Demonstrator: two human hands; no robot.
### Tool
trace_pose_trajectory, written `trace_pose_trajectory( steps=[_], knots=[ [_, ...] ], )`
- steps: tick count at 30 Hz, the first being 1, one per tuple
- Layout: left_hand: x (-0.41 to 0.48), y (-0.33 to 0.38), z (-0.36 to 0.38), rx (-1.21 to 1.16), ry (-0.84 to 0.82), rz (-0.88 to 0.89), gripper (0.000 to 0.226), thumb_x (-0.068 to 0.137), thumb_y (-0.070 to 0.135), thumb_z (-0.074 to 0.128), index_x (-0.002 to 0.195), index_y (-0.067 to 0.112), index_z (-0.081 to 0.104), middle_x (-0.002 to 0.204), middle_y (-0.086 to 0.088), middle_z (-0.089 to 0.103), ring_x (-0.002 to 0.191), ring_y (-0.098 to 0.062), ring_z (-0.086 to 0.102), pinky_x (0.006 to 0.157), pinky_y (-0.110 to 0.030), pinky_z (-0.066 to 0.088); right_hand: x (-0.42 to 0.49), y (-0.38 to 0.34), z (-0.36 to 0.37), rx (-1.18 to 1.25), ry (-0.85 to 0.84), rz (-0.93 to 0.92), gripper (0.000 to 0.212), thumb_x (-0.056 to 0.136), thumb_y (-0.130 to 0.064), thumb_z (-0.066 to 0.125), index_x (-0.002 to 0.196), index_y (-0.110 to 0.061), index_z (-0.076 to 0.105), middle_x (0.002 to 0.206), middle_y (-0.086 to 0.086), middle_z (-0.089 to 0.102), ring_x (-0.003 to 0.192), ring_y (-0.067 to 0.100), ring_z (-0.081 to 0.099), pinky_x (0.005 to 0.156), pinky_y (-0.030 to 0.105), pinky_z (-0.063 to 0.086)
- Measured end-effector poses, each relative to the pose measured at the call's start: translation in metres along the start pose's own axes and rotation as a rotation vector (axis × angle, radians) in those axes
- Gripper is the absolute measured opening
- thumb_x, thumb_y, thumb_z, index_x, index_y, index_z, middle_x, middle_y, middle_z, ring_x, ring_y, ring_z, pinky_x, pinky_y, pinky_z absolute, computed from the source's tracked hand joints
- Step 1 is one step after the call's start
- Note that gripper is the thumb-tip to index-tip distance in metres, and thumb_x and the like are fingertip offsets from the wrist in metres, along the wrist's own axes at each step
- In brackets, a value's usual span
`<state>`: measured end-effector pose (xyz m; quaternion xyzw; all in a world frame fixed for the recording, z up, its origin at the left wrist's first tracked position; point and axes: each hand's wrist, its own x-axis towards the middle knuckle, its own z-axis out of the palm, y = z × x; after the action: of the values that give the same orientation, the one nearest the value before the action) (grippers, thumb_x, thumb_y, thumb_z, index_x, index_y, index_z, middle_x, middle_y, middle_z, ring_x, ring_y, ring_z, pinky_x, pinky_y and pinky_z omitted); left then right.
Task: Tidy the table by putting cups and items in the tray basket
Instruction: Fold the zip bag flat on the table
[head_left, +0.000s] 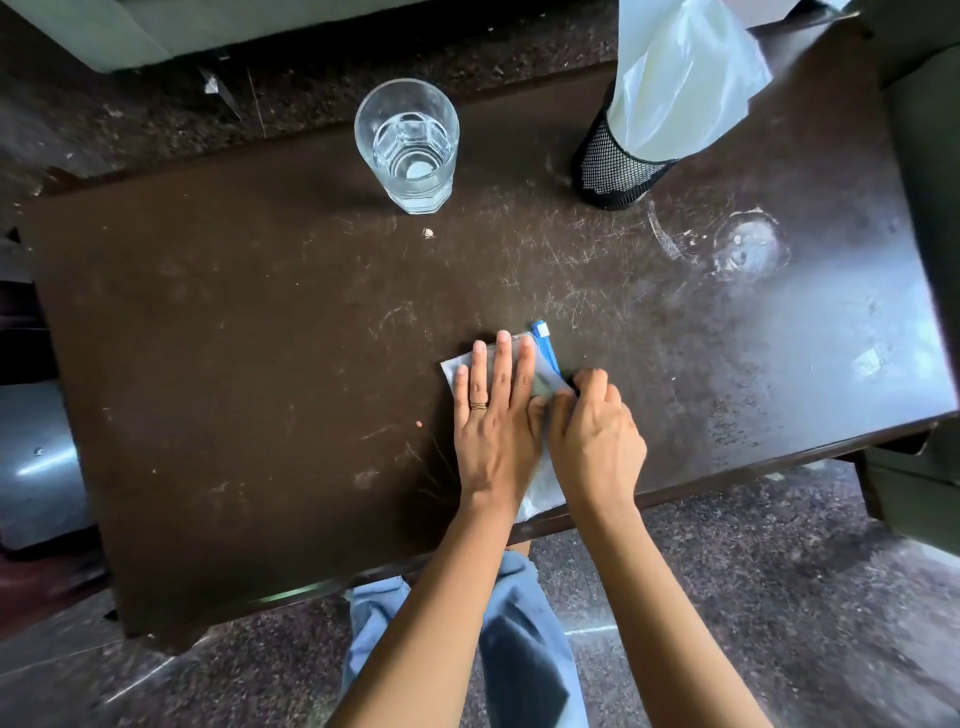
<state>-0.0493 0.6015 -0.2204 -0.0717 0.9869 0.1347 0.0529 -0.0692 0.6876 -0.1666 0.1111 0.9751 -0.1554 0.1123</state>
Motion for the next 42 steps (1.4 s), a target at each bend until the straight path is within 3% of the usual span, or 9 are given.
trace_pose_trajectory(
  steps=[3,8,11,14,17,20,23,30,42],
  knots=[
    [0.001,0.001,-0.001,0.043,-0.025,0.015,0.052,0.101,0.037,0.010,0.151,0.024,0.013,0.158,-0.006,0.020,0.145,-0.030,0.021,0.116,-0.045,0.016,-0.011,-0.005,-0.004,0.063,0.012,0.025,0.051,0.089,-0.047,0.023,0.100,-0.007,0.051,0.089,0.016,0.061,0.081,0.039,0.060,0.055,0.032,0.029],
    [0.006,0.005,-0.006,0.034,-0.114,-0.003,0.056,0.096,0.038,0.029,0.150,0.024,0.022,0.157,-0.007,0.025,0.144,-0.032,0.026,0.116,-0.046,0.025,-0.017,-0.003,-0.013,0.279,-0.198,0.228,0.027,0.094,-0.034,0.052,0.084,-0.009,0.046,0.080,0.016,0.062,0.079,0.041,0.056,0.060,0.035,0.033],
    [0.015,0.004,-0.024,-0.117,-0.187,-0.012,0.056,0.091,0.036,0.030,0.144,0.020,0.039,0.151,-0.011,0.038,0.136,-0.033,0.040,0.108,-0.044,0.041,-0.017,-0.003,-0.021,0.341,-0.293,0.198,0.038,0.091,-0.020,0.053,0.059,-0.011,0.034,0.052,0.002,0.038,0.058,0.029,0.034,0.049,0.025,0.031],
    [0.023,-0.011,-0.053,-0.455,-0.132,-0.090,0.060,0.097,0.035,0.034,0.150,0.010,0.021,0.157,-0.014,0.022,0.143,-0.028,0.027,0.116,-0.034,0.026,-0.017,-0.006,-0.034,0.541,-0.363,0.246,0.028,0.089,-0.013,0.052,0.063,-0.008,0.042,0.057,0.001,0.041,0.056,0.016,0.034,0.050,0.025,0.031],
    [0.029,-0.035,-0.101,-0.859,-0.122,-0.402,0.075,0.096,0.038,0.046,0.152,0.014,0.001,0.161,-0.007,0.008,0.147,-0.021,0.014,0.120,-0.038,0.018,-0.018,-0.028,-0.047,0.904,-0.445,0.357,0.016,0.090,-0.012,0.054,0.077,-0.010,0.063,0.067,0.000,0.060,0.065,0.015,0.051,0.065,0.030,0.041],
    [0.029,-0.059,-0.156,-1.301,-0.187,-0.661,0.055,0.095,0.040,0.051,0.143,0.018,0.035,0.143,-0.001,0.048,0.128,-0.016,0.050,0.106,-0.038,0.043,-0.018,-0.064,-0.060,1.123,-0.562,0.340,0.017,0.093,-0.012,0.055,0.085,-0.014,0.069,0.079,0.004,0.069,0.076,0.020,0.061,0.077,0.039,0.047],
    [0.022,-0.089,-0.195,-1.487,-0.222,-0.735,0.014,0.091,0.039,0.058,0.101,0.029,0.063,0.093,0.013,0.073,0.088,-0.008,0.070,0.072,-0.027,0.058,-0.022,-0.109,-0.073,1.111,-0.688,0.198,0.018,0.099,-0.016,0.051,0.096,-0.013,0.068,0.089,0.004,0.074,0.083,0.020,0.068,0.081,0.038,0.054],
    [0.007,-0.187,-0.247,-1.707,0.133,-0.824,0.018,0.094,0.033,0.055,0.107,0.025,0.065,0.093,0.007,0.075,0.086,-0.012,0.072,0.069,-0.031,0.059,-0.044,-0.218,-0.071,1.045,-0.821,-0.030,0.017,0.089,-0.007,0.064,0.106,-0.004,0.064,0.083,0.000,0.073,0.074,0.009,0.070,0.063,0.020,0.055],
    [-0.032,-0.335,-0.300,-1.950,0.738,-0.863,0.045,0.097,0.031,0.047,0.137,0.011,0.045,0.130,-0.012,0.061,0.114,-0.026,0.062,0.096,-0.048,0.050,-0.136,-0.385,-0.009,1.183,-0.838,0.074,0.026,0.088,-0.001,0.065,0.113,0.000,0.057,0.086,0.014,0.069,0.092,0.033,0.069,0.078,0.049,0.059]
  ],
)
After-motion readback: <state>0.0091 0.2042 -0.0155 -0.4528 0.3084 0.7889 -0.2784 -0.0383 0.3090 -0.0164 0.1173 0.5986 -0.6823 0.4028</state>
